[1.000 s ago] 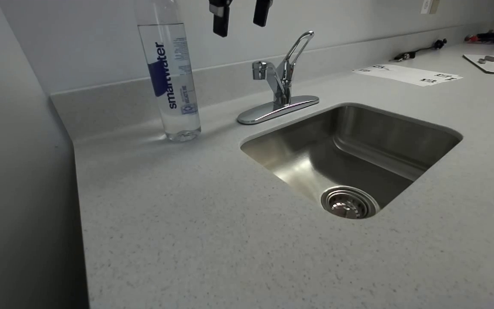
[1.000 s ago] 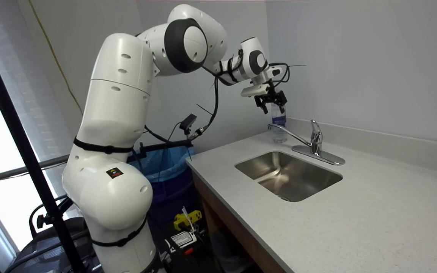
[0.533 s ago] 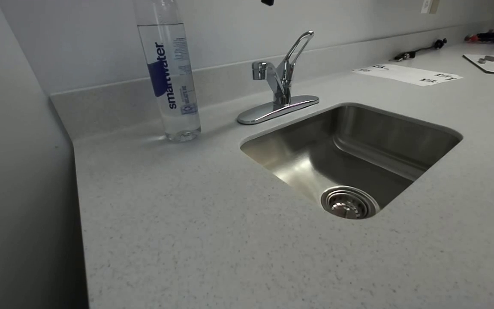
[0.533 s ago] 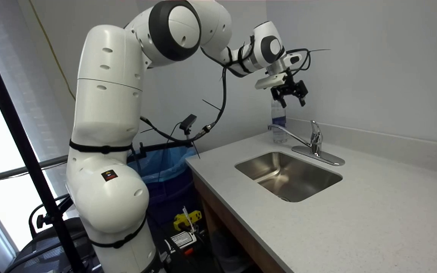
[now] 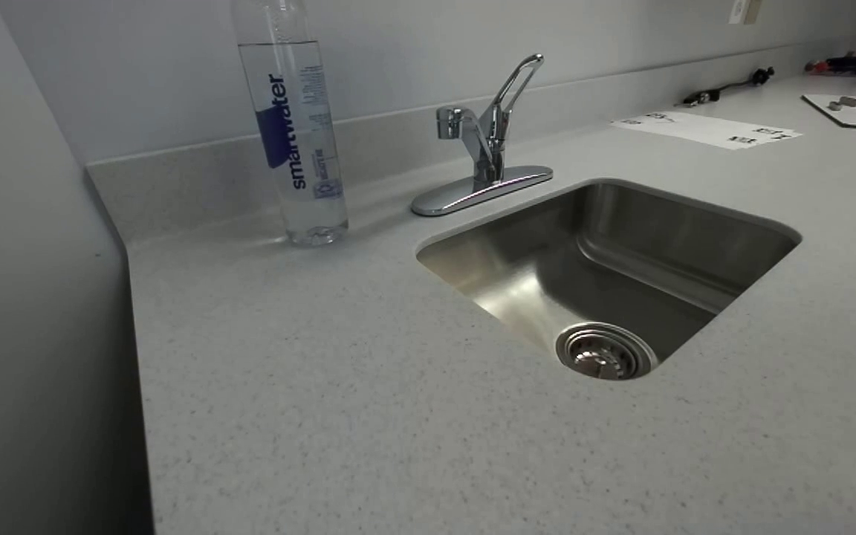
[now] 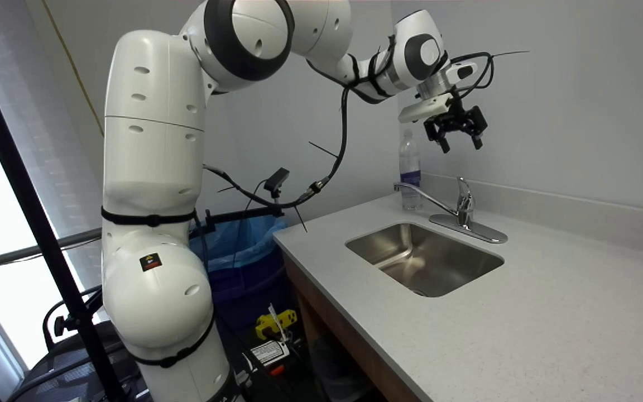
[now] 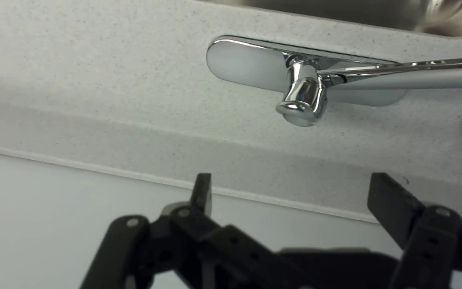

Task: Turn the tap nozzle to the left then move the tap handle up and down

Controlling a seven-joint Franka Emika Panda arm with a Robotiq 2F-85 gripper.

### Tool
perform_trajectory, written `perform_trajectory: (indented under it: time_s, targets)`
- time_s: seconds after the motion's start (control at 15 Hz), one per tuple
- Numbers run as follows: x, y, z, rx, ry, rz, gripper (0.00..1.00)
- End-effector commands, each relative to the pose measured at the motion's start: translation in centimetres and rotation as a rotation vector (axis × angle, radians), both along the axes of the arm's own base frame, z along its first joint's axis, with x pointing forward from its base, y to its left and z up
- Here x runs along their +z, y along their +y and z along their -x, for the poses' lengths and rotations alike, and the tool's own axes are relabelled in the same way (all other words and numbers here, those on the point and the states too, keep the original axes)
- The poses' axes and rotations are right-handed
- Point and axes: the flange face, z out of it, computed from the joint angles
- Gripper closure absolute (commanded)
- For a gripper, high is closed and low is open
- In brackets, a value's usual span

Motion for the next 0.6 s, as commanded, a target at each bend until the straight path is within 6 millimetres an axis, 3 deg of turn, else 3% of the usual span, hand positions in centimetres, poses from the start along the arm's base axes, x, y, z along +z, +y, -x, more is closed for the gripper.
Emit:
perform_trajectory:
  time_s: [0.0,0.07,0.13,0.33,0.53]
  targets:
    - [-1.1,1.9,0.3,0.031,0.022,-0.002,0.00]
    - [-1.6,2.6,0.4,0.028,0.032,-0.009,0.00]
    - [-0.9,0.9,0.1,0.016,0.019,0.000,0.00]
    - [-1.8,2.8,0.3,0.038,0.031,-0.003,0.00]
    - [-1.8,2.7,0.3,0.036,0.032,-0.003,0.00]
